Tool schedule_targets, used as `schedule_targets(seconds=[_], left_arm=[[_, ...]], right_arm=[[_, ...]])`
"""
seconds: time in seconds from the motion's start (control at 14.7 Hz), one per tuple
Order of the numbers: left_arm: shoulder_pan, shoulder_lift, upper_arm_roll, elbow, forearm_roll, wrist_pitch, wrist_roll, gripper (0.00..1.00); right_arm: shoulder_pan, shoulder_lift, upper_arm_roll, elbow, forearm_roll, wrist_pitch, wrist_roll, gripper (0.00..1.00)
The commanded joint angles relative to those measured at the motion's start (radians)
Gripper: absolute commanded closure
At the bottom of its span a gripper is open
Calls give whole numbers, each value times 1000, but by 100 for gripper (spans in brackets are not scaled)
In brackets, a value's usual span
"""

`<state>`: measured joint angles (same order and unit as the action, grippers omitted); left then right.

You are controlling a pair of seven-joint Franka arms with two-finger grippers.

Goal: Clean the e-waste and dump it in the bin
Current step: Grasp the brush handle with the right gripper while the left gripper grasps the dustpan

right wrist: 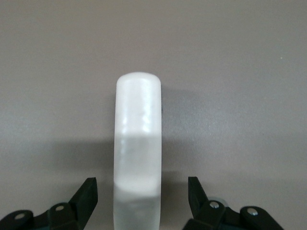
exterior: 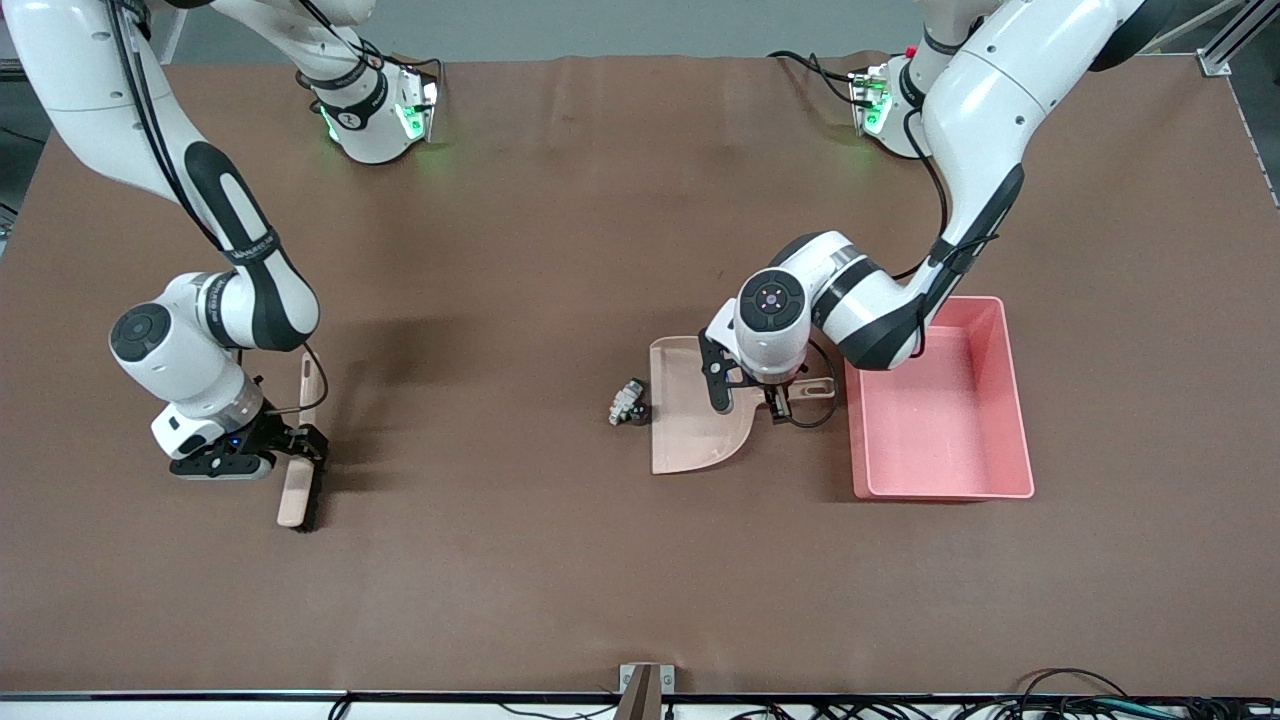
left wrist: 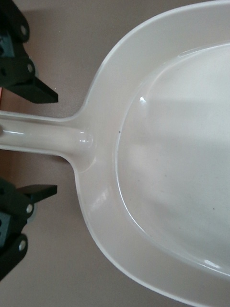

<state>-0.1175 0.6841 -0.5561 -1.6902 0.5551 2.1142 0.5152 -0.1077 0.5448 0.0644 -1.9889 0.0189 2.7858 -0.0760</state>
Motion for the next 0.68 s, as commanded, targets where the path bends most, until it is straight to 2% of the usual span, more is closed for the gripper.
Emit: schedule_targets(seconds=[0.0, 0.27, 0.48, 0.61], left_arm=[[-2, 3, -4, -2, 25, 12, 2, 28], [-2, 2, -4, -2, 25, 12, 2, 35], [-2, 8, -4, -2, 25, 12, 0, 36], [-2, 8, -4, -2, 25, 10, 0, 36]], right_arm=[[-1, 12, 5, 39, 6, -12, 7, 27], [2, 27, 6, 51, 6, -12, 8, 34], [3, 35, 6, 51, 6, -12, 7, 35], [3, 37, 6, 51, 6, -12, 7, 41]])
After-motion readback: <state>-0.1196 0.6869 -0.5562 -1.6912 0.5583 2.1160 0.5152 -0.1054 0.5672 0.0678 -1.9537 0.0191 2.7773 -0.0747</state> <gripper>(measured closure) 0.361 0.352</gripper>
